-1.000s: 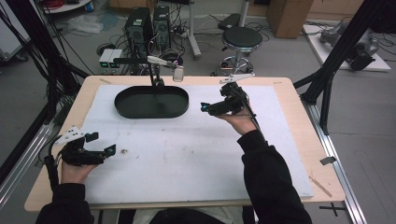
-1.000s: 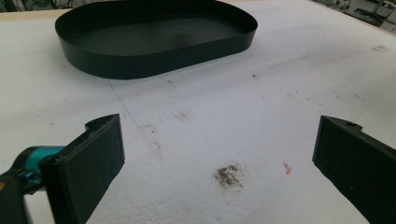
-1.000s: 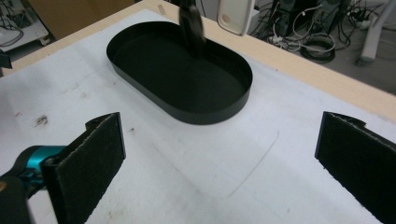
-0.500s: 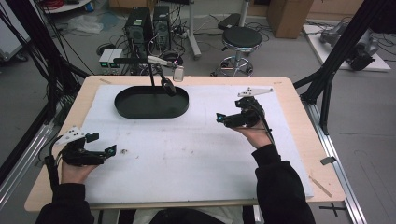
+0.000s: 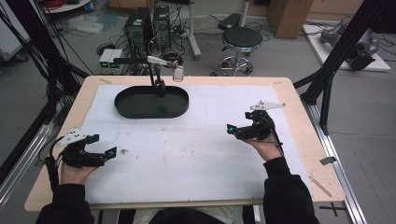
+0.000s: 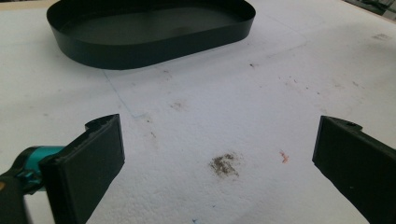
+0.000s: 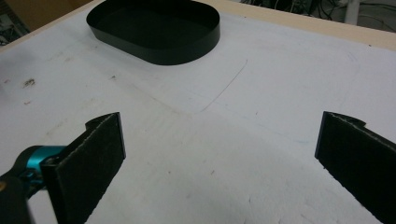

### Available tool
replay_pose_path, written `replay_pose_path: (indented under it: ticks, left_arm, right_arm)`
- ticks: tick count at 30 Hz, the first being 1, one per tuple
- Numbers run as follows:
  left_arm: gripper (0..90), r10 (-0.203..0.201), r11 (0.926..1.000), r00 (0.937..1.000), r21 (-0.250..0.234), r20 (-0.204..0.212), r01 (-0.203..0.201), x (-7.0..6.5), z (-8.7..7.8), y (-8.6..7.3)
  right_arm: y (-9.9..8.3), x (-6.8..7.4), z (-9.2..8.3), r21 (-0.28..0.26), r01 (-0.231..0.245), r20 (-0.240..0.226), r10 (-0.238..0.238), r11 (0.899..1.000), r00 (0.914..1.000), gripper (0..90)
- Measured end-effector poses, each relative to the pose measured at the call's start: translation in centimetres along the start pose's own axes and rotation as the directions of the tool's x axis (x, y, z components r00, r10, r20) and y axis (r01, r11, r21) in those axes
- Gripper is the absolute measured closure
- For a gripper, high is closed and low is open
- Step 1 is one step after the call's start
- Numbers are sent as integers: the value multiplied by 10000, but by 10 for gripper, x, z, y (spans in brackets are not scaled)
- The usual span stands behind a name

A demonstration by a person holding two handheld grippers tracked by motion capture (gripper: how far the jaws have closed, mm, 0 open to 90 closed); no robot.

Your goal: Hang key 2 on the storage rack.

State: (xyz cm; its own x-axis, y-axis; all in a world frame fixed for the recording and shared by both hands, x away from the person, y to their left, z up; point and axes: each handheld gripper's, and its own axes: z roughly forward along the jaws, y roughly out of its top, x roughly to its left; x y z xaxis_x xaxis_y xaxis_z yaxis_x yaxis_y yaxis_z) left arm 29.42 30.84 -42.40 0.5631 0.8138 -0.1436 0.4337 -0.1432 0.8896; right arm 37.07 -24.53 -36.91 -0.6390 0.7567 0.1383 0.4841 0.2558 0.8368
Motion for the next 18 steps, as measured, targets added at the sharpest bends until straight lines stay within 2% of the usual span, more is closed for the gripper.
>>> replay_pose_path:
  ticks: [10, 18]
  left_arm:
    - [26, 52, 9997, 9999, 251, 88, -54, -1, 2, -1]
    - [26, 57, 9995, 10000, 307, 72, -59, -2, 1, -1]
  right_arm:
    - [-27, -4, -16, -298, 16, 1, -16, 9996, 10000, 8]
    - [-51, -10, -27, -455, -54, 208, 64, 9990, 9998, 8]
